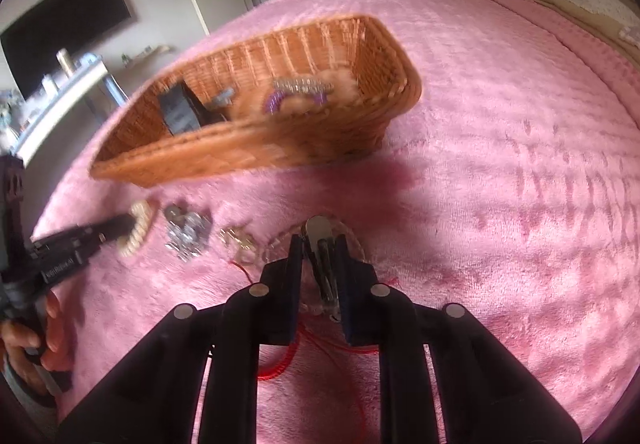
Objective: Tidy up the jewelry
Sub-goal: 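Grasp the cream coil hair tie with the left tool while the right tool grasps the silver hair clip, then carry both items into the basket and open both tools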
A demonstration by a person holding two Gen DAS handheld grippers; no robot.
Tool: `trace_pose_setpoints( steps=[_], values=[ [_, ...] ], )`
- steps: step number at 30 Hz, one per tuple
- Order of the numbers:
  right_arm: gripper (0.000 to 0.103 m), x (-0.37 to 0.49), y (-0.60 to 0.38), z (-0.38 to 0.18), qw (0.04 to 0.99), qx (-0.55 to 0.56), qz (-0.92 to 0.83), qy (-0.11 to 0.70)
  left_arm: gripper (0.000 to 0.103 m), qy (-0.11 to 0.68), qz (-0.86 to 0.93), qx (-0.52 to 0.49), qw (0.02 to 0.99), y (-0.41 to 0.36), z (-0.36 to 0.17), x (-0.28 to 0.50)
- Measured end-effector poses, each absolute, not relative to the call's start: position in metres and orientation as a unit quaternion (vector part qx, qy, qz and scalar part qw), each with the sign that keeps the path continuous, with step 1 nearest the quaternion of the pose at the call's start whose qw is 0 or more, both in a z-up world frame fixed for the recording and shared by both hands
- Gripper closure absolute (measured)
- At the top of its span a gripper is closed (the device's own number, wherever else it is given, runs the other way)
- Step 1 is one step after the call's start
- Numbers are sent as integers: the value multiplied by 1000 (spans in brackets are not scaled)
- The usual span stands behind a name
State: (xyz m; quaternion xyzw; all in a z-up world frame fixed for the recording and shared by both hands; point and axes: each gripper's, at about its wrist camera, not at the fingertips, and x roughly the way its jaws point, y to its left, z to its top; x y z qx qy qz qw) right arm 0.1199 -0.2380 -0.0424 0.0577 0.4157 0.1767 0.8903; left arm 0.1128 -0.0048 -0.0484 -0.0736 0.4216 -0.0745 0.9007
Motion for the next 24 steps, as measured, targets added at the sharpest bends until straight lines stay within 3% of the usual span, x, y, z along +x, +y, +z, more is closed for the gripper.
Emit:
trace_pose_setpoints(
  steps=[18, 24],
  values=[
    [89, 93, -251, -2, 918, 110, 215, 315, 95, 330, -133, -90, 930, -6, -8, 67],
    [89, 85, -250, 34, 929, 109, 221, 275, 95, 297, -137, -87, 941, -6, 23, 69]
  ],
)
